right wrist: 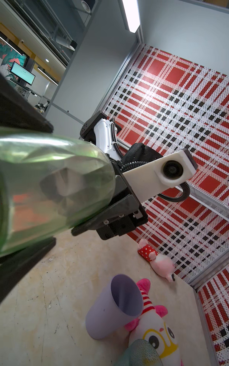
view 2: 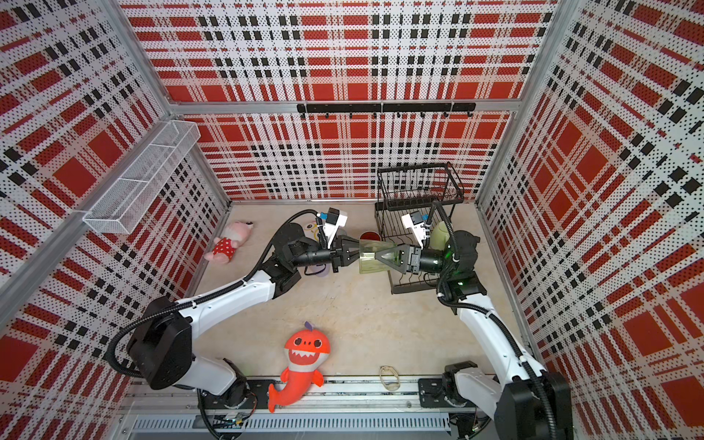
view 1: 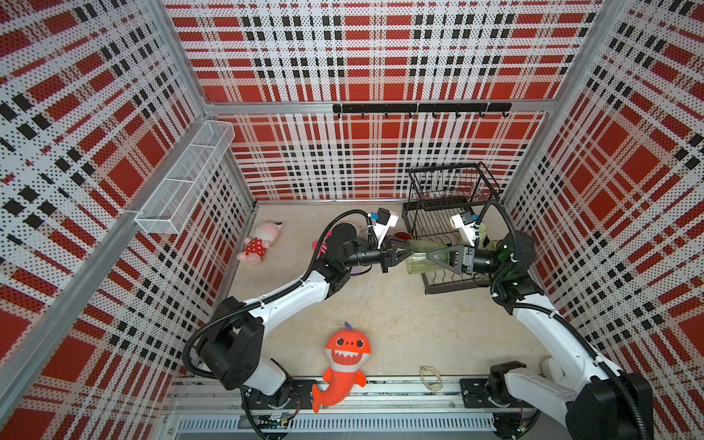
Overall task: Load cups into a dish rack
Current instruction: Place the cup upside down at the dish rack.
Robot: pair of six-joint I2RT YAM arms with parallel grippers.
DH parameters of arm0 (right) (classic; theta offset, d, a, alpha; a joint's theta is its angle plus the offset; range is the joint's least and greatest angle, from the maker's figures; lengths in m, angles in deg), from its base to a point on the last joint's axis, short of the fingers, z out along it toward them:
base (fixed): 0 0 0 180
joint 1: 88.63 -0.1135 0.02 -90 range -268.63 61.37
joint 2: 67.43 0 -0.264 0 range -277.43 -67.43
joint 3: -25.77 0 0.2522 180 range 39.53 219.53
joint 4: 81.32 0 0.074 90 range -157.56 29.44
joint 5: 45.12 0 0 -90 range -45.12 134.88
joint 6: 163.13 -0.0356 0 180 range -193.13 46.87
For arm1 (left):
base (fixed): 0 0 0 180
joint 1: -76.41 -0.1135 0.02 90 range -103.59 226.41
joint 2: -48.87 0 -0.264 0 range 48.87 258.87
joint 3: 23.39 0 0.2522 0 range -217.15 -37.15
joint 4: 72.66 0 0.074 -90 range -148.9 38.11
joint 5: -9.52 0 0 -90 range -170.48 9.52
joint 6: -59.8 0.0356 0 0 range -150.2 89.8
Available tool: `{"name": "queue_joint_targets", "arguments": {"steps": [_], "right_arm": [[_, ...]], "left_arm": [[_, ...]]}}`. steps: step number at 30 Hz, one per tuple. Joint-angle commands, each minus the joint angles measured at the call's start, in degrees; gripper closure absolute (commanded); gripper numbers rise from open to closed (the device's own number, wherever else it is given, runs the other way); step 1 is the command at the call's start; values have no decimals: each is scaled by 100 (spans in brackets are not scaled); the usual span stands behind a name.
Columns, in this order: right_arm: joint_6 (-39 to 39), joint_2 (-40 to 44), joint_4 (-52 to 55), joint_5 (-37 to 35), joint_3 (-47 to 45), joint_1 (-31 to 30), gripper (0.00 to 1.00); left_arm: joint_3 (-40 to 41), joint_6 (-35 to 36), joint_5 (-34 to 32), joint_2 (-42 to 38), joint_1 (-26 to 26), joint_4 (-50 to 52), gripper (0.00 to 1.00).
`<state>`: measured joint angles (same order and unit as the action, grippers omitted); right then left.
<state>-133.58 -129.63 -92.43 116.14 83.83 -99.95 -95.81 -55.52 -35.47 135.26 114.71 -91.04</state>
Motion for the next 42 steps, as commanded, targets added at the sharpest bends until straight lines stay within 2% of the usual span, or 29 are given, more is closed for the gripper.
{"name": "queue_joint_targets", "arguments": {"steps": [1, 5, 6, 8, 9, 15, 19, 22, 25, 29, 31, 34, 42], "right_arm": [[108, 4, -46, -54, 150, -90, 23], [241, 1, 131, -126, 159, -87, 25], [269, -14, 166, -135, 158, -86, 25], [315, -12, 271, -156, 154, -86, 26], [375, -21, 357, -165, 167, -91, 26], [1522, -172, 1950, -579, 592, -54, 27], [2215, -415, 3034, -1062, 953, 142, 29], [3181, -708, 4274, -1576, 1437, 332, 30], [4064, -1021, 5478, -2339, 2018, 409, 30], [4827, -1360, 6575, -3854, 2659, 402, 30], [4944, -1478, 6862, -4750, 2837, 393, 31], [4999, -1617, 7038, -5552, 2977, 384, 33], [5030, -2091, 7101, -7096, 3137, 183, 34]], "left_arm": [[-124, 3, -101, -9, -2, -198, 94], [-68, -59, -222, -38, -113, -196, 81], [-46, -69, -253, -48, -142, -196, 75], [5, -78, -342, -69, -195, -204, 49], [35, -103, -369, -80, -236, -204, 41], [334, -199, -387, -203, -475, -205, 27], [692, -219, -515, -415, -684, -205, 22], [874, -147, -839, -543, -932, 94, 20], [968, -188, -1087, -652, -1189, 372, 20], [950, -31, -1525, -846, -1365, 900, 20], [882, 134, -1751, -927, -1395, 1243, 20], [730, 387, -1916, -1007, -1414, 1758, 20], [711, 971, -2189, -1226, -1518, 2378, 20]]}}
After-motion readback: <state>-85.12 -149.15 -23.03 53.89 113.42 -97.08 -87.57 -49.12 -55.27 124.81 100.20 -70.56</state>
